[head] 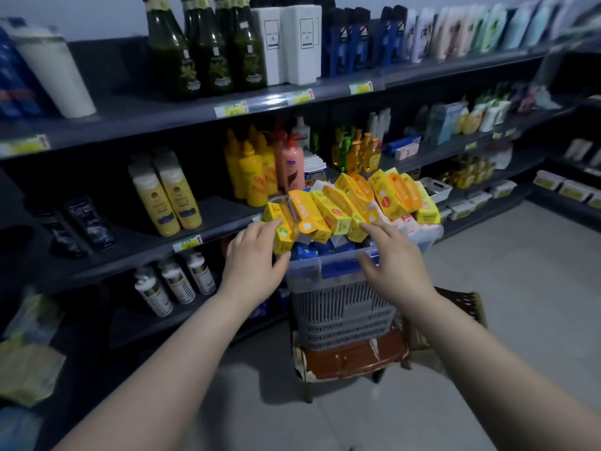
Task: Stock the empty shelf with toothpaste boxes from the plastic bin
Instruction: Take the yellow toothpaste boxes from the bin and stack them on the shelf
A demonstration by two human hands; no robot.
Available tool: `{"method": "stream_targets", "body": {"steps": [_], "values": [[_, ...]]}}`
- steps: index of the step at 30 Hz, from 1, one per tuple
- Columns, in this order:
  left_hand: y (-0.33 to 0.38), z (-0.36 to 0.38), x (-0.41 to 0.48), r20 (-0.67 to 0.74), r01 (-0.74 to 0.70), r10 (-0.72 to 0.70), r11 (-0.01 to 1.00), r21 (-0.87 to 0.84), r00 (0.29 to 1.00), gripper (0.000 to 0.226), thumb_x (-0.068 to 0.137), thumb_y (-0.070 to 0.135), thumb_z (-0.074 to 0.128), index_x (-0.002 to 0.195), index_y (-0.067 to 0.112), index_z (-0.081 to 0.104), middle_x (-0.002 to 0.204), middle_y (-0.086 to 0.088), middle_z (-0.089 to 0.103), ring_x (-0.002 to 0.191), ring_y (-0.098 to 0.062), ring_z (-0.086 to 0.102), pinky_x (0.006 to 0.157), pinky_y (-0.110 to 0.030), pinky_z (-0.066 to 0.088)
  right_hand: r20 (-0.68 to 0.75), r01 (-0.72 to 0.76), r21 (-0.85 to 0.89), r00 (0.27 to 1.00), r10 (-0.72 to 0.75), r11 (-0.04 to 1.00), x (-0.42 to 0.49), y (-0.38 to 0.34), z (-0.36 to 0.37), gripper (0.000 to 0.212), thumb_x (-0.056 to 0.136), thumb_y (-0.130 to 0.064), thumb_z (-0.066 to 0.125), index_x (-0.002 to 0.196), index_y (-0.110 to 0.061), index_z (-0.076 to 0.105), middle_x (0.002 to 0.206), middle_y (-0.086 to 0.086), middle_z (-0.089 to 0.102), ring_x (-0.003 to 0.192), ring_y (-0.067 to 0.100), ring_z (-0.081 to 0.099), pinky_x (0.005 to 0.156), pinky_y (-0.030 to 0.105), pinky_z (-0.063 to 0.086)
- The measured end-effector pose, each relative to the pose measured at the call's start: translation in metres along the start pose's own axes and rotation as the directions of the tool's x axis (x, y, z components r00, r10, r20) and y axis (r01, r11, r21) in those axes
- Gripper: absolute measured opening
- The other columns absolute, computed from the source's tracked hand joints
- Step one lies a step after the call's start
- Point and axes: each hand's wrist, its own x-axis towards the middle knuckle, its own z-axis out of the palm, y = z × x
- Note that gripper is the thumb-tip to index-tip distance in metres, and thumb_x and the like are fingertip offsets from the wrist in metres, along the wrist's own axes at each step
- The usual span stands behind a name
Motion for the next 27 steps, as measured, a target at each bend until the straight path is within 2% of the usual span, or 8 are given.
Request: {"method": "stream_targets", "body": {"steps": [7, 10, 14, 17, 21, 25, 27], "values": [[0.013, 0.040, 0.084, 0.043, 0.044, -0.043, 0.999, -0.015, 0.998, 0.060, 0.088, 0.034, 0.061, 0.142, 0.019, 0.039, 0.135, -0.007, 0.047, 0.125, -0.030, 0.043, 0.101, -0.045, 0.035, 0.016, 0.027, -0.034, 1.000, -0.026, 0.999, 0.091, 0.053, 0.005, 0.051, 0.091, -0.030, 0.058, 0.139, -0.016, 0.046, 0.138, 0.008, 0.051, 0.128, 0.029, 0.044, 0.102, 0.043, 0.037], [0.022, 0.056, 0.111, 0.045, 0.048, -0.047, 0.999, -0.024, 0.998, 0.060, 0.088, 0.033, 0.061, 0.142, 0.019, 0.039, 0.135, -0.007, 0.046, 0.126, -0.030, 0.042, 0.101, -0.045, 0.035, -0.022, 0.007, -0.053, 1.000, -0.009, 0.999, 0.116, 0.076, 0.005, 0.048, 0.091, -0.028, 0.057, 0.136, -0.015, 0.049, 0.133, 0.008, 0.054, 0.122, 0.030, 0.048, 0.099, 0.043, 0.038], [0.039, 0.074, 0.143, 0.040, 0.008, -0.006, 0.999, -0.043, 0.999, 0.057, 0.088, 0.031, 0.061, 0.140, 0.019, 0.040, 0.133, -0.008, 0.048, 0.123, -0.029, 0.044, 0.101, -0.042, 0.034, -0.071, -0.096, -0.073, 0.993, 0.091, 0.993, 0.142, 0.108, 0.005, 0.045, 0.092, -0.027, 0.054, 0.134, -0.011, 0.051, 0.132, 0.011, 0.055, 0.121, 0.034, 0.048, 0.098, 0.046, 0.038], [0.048, 0.083, 0.164, 0.054, -0.036, 0.039, 0.998, -0.048, 0.998, 0.055, 0.091, 0.031, 0.058, 0.141, 0.022, 0.038, 0.134, -0.005, 0.047, 0.124, -0.027, 0.043, 0.102, -0.041, 0.034, -0.061, -0.203, -0.172, 0.979, 0.196, 0.964, 0.158, 0.124, 0.005, 0.044, 0.095, -0.028, 0.048, 0.136, -0.013, 0.047, 0.132, 0.011, 0.052, 0.118, 0.035, 0.046, 0.095, 0.046, 0.039], [0.053, 0.092, 0.203, 0.078, -0.113, 0.119, 0.990, -0.080, 0.990, 0.052, 0.092, 0.029, 0.055, 0.141, 0.022, 0.038, 0.135, -0.005, 0.046, 0.124, -0.027, 0.043, 0.103, -0.043, 0.035, -0.003, -0.299, -0.307, 0.950, 0.313, 0.904, 0.174, 0.134, 0.010, 0.038, 0.095, -0.032, 0.045, 0.128, -0.013, 0.051, 0.121, 0.013, 0.056, 0.114, 0.036, 0.047, 0.089, 0.044, 0.040], [0.056, 0.107, 0.254, 0.183, -0.157, 0.170, 0.984, -0.086, 0.968, 0.052, 0.092, 0.027, 0.055, 0.141, 0.023, 0.037, 0.137, -0.007, 0.046, 0.126, -0.029, 0.041, 0.105, -0.044, 0.035, 0.055, -0.365, -0.215, 0.922, 0.384, 0.906, 0.185, 0.137, 0.018, 0.032, 0.093, -0.027, 0.052, 0.120, -0.009, 0.054, 0.102, 0.013, 0.067, 0.098, 0.036, 0.058, 0.081, 0.041, 0.048], [0.058, 0.119, 0.277, 0.271, -0.191, 0.199, 0.980, -0.056, 0.942, 0.051, 0.093, 0.027, 0.054, 0.141, 0.025, 0.038, 0.139, -0.008, 0.044, 0.129, -0.030, 0.039, 0.106, -0.044, 0.034, 0.059, -0.418, -0.148, 0.901, 0.430, 0.896, 0.187, 0.137, 0.021, 0.029, 0.092, -0.027, 0.054, 0.115, -0.009, 0.057, 0.100, 0.012, 0.067, 0.094, 0.034, 0.060, 0.078, 0.041, 0.051]]}}
